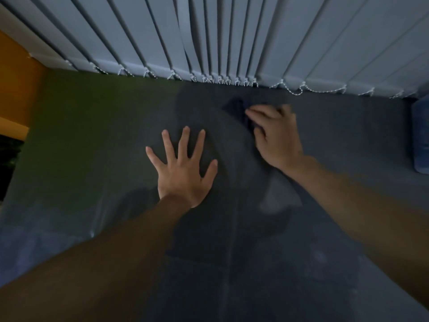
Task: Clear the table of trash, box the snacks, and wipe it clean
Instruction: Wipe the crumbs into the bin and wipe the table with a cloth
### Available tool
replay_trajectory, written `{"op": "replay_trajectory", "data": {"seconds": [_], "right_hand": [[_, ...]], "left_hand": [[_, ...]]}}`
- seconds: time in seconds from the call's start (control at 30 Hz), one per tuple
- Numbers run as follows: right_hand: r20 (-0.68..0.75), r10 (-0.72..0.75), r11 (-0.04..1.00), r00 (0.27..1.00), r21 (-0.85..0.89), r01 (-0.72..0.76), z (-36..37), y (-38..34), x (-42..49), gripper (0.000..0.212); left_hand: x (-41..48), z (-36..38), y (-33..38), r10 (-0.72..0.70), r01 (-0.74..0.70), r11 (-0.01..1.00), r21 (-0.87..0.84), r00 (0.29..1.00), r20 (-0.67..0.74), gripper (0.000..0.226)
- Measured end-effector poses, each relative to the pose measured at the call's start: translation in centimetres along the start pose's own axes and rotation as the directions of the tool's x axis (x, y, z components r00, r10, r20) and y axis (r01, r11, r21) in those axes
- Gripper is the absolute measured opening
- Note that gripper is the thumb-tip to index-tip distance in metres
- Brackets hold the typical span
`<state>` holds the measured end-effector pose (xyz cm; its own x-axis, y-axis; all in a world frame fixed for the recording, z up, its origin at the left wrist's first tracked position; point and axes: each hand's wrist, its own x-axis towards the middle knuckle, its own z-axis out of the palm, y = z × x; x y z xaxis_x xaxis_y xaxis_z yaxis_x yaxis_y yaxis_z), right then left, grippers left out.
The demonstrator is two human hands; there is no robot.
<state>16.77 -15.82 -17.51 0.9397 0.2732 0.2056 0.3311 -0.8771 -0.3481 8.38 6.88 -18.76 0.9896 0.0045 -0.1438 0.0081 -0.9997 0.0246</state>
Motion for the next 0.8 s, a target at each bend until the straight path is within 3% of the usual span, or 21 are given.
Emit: {"op": "replay_trajectory", "data": {"seconds": [0.07, 0.13, 0.2, 0.3, 0.43, 0.5, 0.67, 0.73, 0.8], "right_hand": [[0.071, -0.159, 0.987, 0.985, 0.008, 0.158, -0.3, 0.5, -0.8, 0.042], [0.096, -0.215, 0.976, 0.972, -0.013, 0.218, -0.9, 2.3, 0.5, 0.042], [0.036, -0.109, 0.993, 0.993, -0.038, 0.11, -1.2, 3.9, 2.2, 0.041], [-0.074, 0.128, 0.99, 0.989, 0.066, -0.123, -0.6, 2.6, 2.8, 0.041], [0.029, -0.111, 0.989, 0.993, 0.1, 0.107, 0.1, 0.6, 0.2, 0.041], [0.038, -0.159, 0.985, 0.987, 0.076, 0.156, -0.3, 2.0, 1.1, 0.041], [-0.08, 0.109, 0.991, 0.991, 0.091, -0.101, -0.3, 2.0, 3.4, 0.041], [-0.038, 0.03, 0.993, 0.999, 0.117, -0.026, -0.1, 0.3, 1.5, 0.041], [0.057, -0.158, 0.977, 0.986, 0.153, 0.148, -0.3, -0.5, -1.1, 0.041]], "left_hand": [[0.1, 0.0, 0.0, -0.002, 0.002, 1.0, 0.013, 1.0, 0.0, 0.073], [0.2, -0.2, 0.0, -0.004, 0.003, 1.0, 0.024, 1.0, 0.007, 0.073], [0.2, -0.3, 0.0, 0.002, -0.003, 1.0, 0.025, 1.0, 0.015, 0.072], [0.1, -0.2, -0.1, 0.008, -0.009, 1.0, 0.026, 1.0, 0.012, 0.072], [0.2, -0.1, -0.1, 0.004, -0.005, 1.0, 0.021, 1.0, 0.013, 0.072], [0.2, 0.0, -0.2, 0.008, -0.008, 1.0, 0.023, 1.0, 0.009, 0.072], [0.2, 0.0, -0.3, 0.017, -0.018, 1.0, 0.016, 1.0, 0.01, 0.072], [0.2, 0.1, -0.3, 0.023, -0.023, 1.0, 0.021, 1.0, 0.001, 0.072], [0.2, 0.2, -0.3, 0.024, -0.024, 0.999, 0.029, 1.0, -0.005, 0.071]]}}
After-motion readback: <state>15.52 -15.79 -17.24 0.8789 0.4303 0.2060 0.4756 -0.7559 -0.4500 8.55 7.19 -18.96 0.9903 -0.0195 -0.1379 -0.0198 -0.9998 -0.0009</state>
